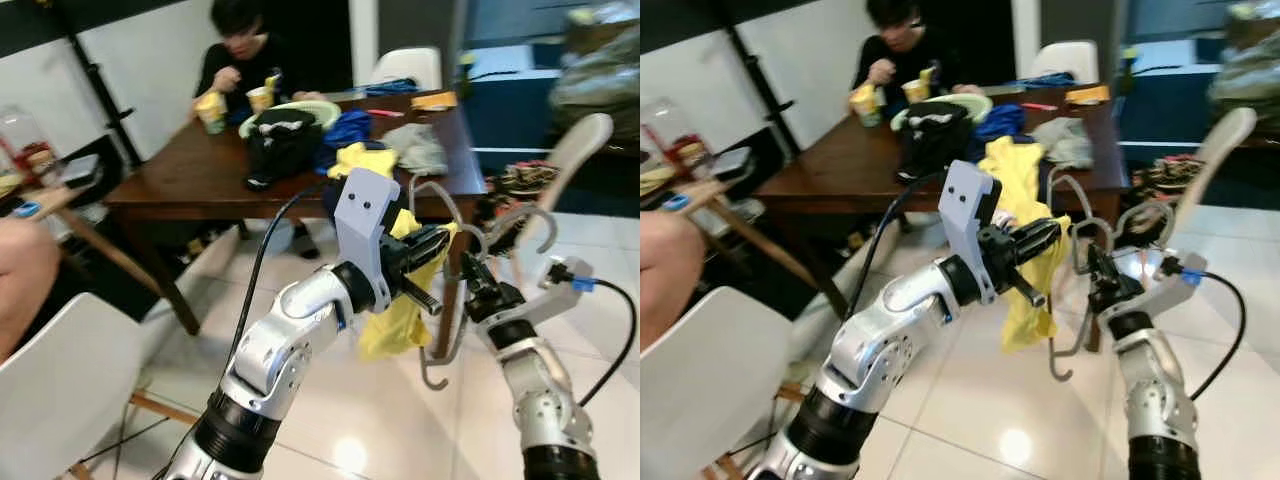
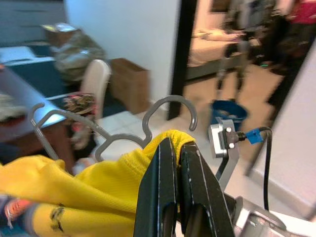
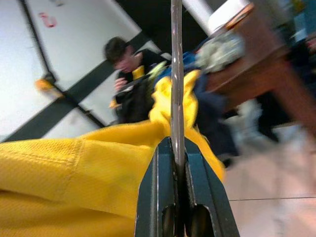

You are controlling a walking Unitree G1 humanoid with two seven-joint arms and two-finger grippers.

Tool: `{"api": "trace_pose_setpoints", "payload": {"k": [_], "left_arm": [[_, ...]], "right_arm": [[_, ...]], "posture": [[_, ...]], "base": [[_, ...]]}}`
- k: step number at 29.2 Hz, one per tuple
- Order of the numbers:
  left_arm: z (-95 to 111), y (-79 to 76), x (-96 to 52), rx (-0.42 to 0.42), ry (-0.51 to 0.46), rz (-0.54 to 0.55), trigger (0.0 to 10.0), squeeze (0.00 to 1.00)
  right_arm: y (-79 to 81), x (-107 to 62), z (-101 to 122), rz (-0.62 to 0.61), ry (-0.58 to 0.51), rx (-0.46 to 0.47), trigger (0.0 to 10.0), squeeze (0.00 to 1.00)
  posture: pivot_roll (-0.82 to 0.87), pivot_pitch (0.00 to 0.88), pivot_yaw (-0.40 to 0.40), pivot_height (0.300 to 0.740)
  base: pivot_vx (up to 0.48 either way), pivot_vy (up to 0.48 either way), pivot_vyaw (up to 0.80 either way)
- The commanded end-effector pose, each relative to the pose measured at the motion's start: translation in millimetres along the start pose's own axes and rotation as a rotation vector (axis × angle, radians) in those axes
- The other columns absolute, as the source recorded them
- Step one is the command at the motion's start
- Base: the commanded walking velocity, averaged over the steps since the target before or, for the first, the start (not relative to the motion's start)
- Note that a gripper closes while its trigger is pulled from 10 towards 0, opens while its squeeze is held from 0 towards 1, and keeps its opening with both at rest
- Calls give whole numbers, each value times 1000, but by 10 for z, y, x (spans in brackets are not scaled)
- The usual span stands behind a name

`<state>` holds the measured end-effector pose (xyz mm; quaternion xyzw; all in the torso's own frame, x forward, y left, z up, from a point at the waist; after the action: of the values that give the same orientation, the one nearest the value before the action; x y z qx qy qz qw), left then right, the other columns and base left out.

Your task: Hang hanger

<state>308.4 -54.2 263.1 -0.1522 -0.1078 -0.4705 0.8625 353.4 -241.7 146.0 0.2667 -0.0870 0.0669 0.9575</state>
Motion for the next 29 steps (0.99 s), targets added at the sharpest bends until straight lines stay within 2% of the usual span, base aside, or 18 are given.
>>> {"api": "trace_pose_setpoints", "payload": {"k": [1,2,3,8,11,13,14,15,16,17,18,19,21,22,25,27,28,29], "left_arm": [[16,-33,35,-119,-33,1,10000,0],[16,-33,35,-119,-33,1,10000,0],[-36,-79,33,-168,-25,-16,10000,0],[-177,-162,45,-194,6,-36,10000,0],[-255,-55,32,-150,29,14,10000,0],[-300,334,-97,-18,56,159,10000,0],[-300,334,-97,-18,56,159,10000,0],[-292,583,-223,61,76,245,10000,0],[-292,583,-223,61,76,245,10000,0],[-264,802,-362,140,98,320,10000,0],[-264,802,-362,140,98,320,10000,0],[-198,1069,-561,241,126,412,10000,0],[-27,1395,-840,379,159,530,10000,0],[-27,1395,-840,379,159,530,10000,0],[280,1584,-997,596,186,566,10000,0],[280,1584,-997,596,186,566,10000,0],[340,1595,-998,642,188,557,10000,0],[403,1516,-931,716,189,482,10000,0]], "right_arm": [[66,16,-95,20,26,13,10000,0],[66,16,-95,20,26,13,10000,0],[68,22,-96,20,28,12,10000,0],[67,30,-92,17,24,11,10000,0],[65,33,-96,14,30,3,10000,0],[73,40,-118,15,51,-18,10000,0],[73,40,-118,15,51,-18,10000,0],[73,42,-126,15,58,-22,10000,0],[73,42,-126,15,58,-22,10000,0],[74,45,-133,15,63,-23,10000,0],[74,45,-133,15,63,-23,10000,0],[75,49,-140,14,70,-27,10000,0],[79,59,-150,13,83,-35,10000,0],[79,59,-150,13,83,-35,10000,0],[89,76,-183,14,121,-81,10000,0],[89,76,-183,14,121,-81,10000,0],[92,80,-187,15,128,-97,10000,0],[115,90,-192,34,148,-149,10000,0]], "posture": [[-40,0,115,740],[-40,0,115,740],[-41,0,121,740],[-47,0,122,740],[-51,0,122,740],[-53,0,124,740],[-53,0,124,740],[-50,0,121,740],[-50,0,121,740],[-50,0,121,740],[-50,0,121,740],[-50,0,121,740],[-48,0,120,740],[-48,0,120,740],[-51,0,118,740],[-51,0,118,740],[-51,0,118,740],[-52,0,117,740]], "base": [[-334,0,0],[-334,0,0],[-337,0,0],[-331,0,0],[-101,0,0],[0,0,-800],[0,0,-800],[0,0,-800],[0,0,-800],[0,0,-800],[0,0,-800],[0,0,-800],[0,0,-800],[0,0,-800],[0,0,-800],[0,0,-800],[0,0,-800],[0,0,-800]]}}
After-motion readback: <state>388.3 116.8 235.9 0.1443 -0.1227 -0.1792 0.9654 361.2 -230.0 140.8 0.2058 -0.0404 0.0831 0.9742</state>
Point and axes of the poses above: a point about 5 cm out from each wrist's last joint towards the gripper, its own x axis pointing out of the wrist towards the gripper, its own z axis along the axis of the wrist's last joint, y = z × x, the point moved 5 cm from there along x, pointing out of the wrist towards the gripper, and after that the axes turned 1 degree about -x, right-handed, at the moved point
